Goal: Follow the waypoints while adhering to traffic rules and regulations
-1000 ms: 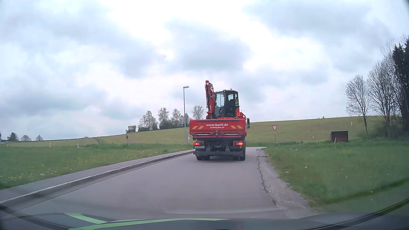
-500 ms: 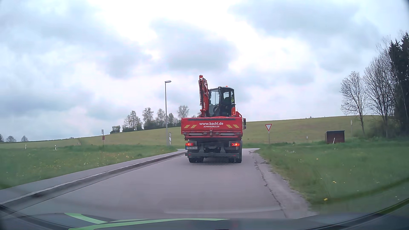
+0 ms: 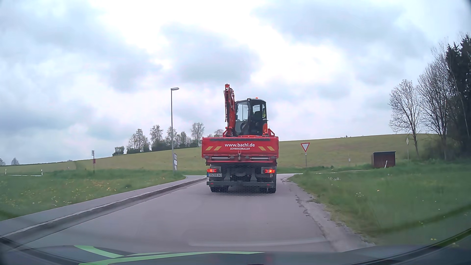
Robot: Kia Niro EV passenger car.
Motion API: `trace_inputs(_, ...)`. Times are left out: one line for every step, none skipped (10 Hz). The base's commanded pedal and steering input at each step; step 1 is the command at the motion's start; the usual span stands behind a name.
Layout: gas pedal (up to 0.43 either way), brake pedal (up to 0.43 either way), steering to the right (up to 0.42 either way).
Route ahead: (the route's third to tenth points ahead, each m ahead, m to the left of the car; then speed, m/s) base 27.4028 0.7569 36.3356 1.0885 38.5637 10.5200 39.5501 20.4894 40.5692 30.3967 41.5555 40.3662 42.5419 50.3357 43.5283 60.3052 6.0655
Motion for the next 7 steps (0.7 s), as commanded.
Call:
trace_inputs(0.0, 0.0, 0.058)
trace_inputs(0.0, 0.0, 0.058)
trace_inputs(0.0, 0.0, 0.058)
trace_inputs(0.0, 0.0, 0.058)
trace_inputs(0.0, 0.0, 0.057)
trace_inputs(0.0, 0.0, 0.052)
trace_inputs(0.0, 0.0, 0.045)
